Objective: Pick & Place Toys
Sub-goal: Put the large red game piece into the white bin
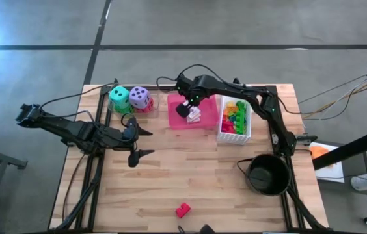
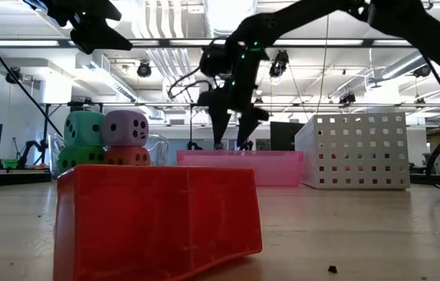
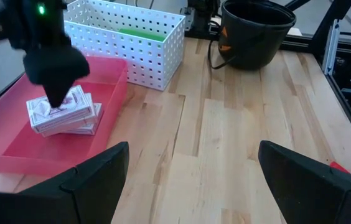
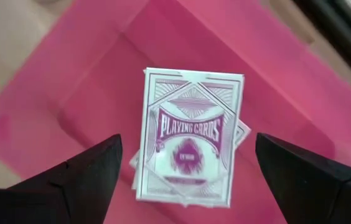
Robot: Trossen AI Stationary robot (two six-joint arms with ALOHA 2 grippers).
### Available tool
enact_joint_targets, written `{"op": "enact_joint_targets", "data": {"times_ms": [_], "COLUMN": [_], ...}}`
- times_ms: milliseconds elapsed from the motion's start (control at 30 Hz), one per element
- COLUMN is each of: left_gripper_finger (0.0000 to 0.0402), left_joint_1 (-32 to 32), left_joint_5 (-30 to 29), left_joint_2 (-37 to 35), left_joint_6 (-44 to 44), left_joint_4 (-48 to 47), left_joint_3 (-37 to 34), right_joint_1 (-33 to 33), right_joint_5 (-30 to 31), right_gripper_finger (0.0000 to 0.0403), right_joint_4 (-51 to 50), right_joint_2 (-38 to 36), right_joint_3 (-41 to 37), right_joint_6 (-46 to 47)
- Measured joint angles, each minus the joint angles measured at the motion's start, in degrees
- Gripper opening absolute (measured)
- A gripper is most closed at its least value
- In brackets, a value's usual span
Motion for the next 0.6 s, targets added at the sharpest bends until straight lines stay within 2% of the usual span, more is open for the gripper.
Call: {"op": "enact_joint_targets", "data": {"times_ms": [200, 367, 467, 600], "left_gripper_finger": [0.0360, 0.0360, 0.0360, 0.0360], "left_joint_1": [0.00, 0.00, -0.15, -0.76], "left_joint_5": [0.22, 3.51, 4.97, 7.09], "left_joint_2": [0.80, 5.14, 9.09, 15.11], "left_joint_6": [-2.48, -2.82, -2.82, -2.72], "left_joint_4": [1.39, 3.76, 3.92, 3.67], "left_joint_3": [0.00, 1.07, 2.87, 5.88], "right_joint_1": [1.19, 4.64, 7.51, 11.44], "right_joint_5": [1.13, 4.89, 6.08, 11.37], "right_gripper_finger": [0.0354, 0.0354, 0.0354, 0.0354], "right_joint_4": [-2.64, -3.07, -2.90, -2.06], "right_joint_2": [-4.74, -9.73, -13.80, -21.01], "right_joint_3": [-0.21, -2.62, -5.96, -12.91], "right_joint_6": [1.33, 2.14, 2.98, 5.80]}}
